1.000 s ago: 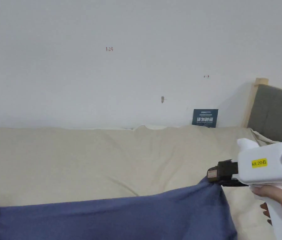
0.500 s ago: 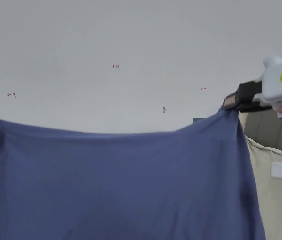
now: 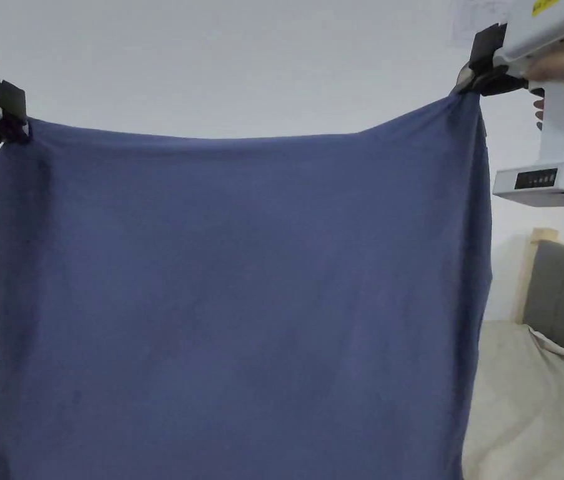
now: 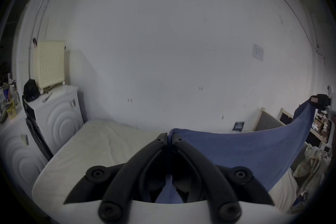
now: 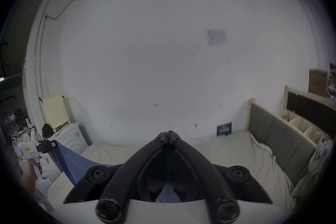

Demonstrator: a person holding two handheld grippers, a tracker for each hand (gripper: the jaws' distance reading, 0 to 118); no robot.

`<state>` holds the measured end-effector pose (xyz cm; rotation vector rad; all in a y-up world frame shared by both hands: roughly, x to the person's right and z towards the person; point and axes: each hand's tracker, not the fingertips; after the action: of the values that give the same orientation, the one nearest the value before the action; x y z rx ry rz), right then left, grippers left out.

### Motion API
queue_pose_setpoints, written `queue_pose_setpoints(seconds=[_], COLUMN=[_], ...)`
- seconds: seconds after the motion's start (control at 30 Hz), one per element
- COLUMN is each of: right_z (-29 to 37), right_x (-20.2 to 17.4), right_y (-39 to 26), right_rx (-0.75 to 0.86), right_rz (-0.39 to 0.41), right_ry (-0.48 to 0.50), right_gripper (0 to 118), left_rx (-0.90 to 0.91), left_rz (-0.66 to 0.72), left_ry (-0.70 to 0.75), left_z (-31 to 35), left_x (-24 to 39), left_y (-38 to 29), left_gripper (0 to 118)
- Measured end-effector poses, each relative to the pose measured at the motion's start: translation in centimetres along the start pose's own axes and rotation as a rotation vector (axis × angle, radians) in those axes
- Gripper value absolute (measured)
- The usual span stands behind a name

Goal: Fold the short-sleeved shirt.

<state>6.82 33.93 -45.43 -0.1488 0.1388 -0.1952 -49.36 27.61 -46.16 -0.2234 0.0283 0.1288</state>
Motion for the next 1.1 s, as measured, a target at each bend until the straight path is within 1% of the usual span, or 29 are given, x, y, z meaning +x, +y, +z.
queue_pose_setpoints(seconds=[0.07, 0.13, 0.17, 0.27, 0.33, 0.4, 0.43, 0.53, 0.57, 0.6, 0.63, 0.67, 0.7, 0.73, 0.77, 0.8, 0.83, 0.9, 0.93, 1.0, 1.03, 1.07, 1.1], right_z=[-0.6, -0.7, -2.0, -2.4, -3.1, -4.3, -4.4, -6.1, -6.3, -6.7, -6.8, -6.7, -6.0, -5.5, -4.6, -3.6, -2.4, 0.5, 1.8, 5.5, 7.3, 9.5, 11.7], right_x=[-0.7, -1.6, -1.0, -1.2, -1.2, -0.6, -0.9, 0.8, 1.2, 2.0, 2.6, 3.3, 3.4, 3.8, 4.3, 4.6, 4.9, 5.4, 5.6, 6.5, 6.7, 7.0, 7.2], right_y=[1.8, 3.3, 4.4, 5.1, 4.7, 3.3, 1.8, -4.1, -6.8, -10.5, -13.6, -17.6, -21.3, -24.8, -28.7, -32.1, -35.2, -40.5, -42.3, -45.4, -45.9, -46.3, -46.4], right_rx=[0.065, 0.120, 0.148, 0.246, 0.233, 0.198, 0.170, 0.069, 0.052, 0.020, -0.034, -0.063, -0.121, -0.150, -0.202, -0.240, -0.259, -0.310, -0.337, -0.342, -0.350, -0.331, -0.318], right_rz=[0.045, 0.073, 0.079, 0.095, 0.116, 0.143, 0.135, 0.108, 0.115, 0.113, 0.119, 0.128, 0.124, 0.132, 0.114, 0.094, 0.079, 0.054, 0.037, -0.039, -0.064, -0.088, -0.074], right_ry=[-0.024, -0.045, -0.056, -0.071, -0.072, -0.087, -0.071, -0.036, -0.068, -0.063, -0.038, -0.056, -0.019, -0.003, -0.011, 0.022, 0.018, 0.024, 0.030, 0.027, 0.045, 0.048, 0.038], right_gripper=[0, 0, 0, 0, 0, 0, 0, 0, 0, 0, 0, 0, 0, 0, 0, 0, 0, 0, 0, 0, 0, 0, 0], left_rx=[0.068, 0.132, 0.156, 0.227, 0.232, 0.223, 0.209, 0.135, 0.120, 0.040, 0.023, -0.042, -0.088, -0.117, -0.170, -0.180, -0.215, -0.210, -0.236, -0.219, -0.214, -0.217, -0.226], left_rz=[0.032, 0.134, 0.149, 0.076, 0.026, 0.018, 0.004, -0.029, -0.020, -0.050, -0.057, -0.054, -0.045, -0.028, -0.042, -0.011, -0.008, 0.017, -0.008, -0.033, -0.051, -0.048, -0.025], left_ry=[-0.021, -0.076, -0.085, -0.067, -0.058, -0.056, -0.048, -0.024, -0.036, -0.003, -0.002, -0.042, -0.050, -0.092, -0.074, -0.075, -0.098, -0.092, -0.094, -0.081, -0.064, -0.081, -0.121], left_z=[-0.8, -1.5, -1.8, -2.9, -3.5, -4.7, -5.3, -6.3, -6.9, -7.4, -7.3, -7.3, -6.9, -6.5, -5.4, -4.3, -3.2, -0.1, 1.2, 5.3, 7.0, 9.0, 11.0], left_x=[0.2, 0.0, 0.0, 0.2, 0.4, 0.2, 0.1, -0.3, -0.6, -0.6, -0.5, -0.6, -0.7, -0.9, -0.6, -0.8, -1.0, -1.2, -1.3, -1.4, -1.3, -1.4, -1.7], left_y=[1.8, 3.0, 3.3, 3.8, 3.2, 1.8, 0.7, -5.1, -8.0, -11.2, -13.9, -17.6, -21.2, -24.2, -28.0, -30.9, -33.8, -37.8, -39.0, -41.2, -41.4, -41.7, -41.7], left_gripper=[4, 4, 4, 4, 4, 4, 4, 4, 4, 4, 4, 4, 4, 4, 4, 4, 4, 4, 4, 4, 4, 4, 4])
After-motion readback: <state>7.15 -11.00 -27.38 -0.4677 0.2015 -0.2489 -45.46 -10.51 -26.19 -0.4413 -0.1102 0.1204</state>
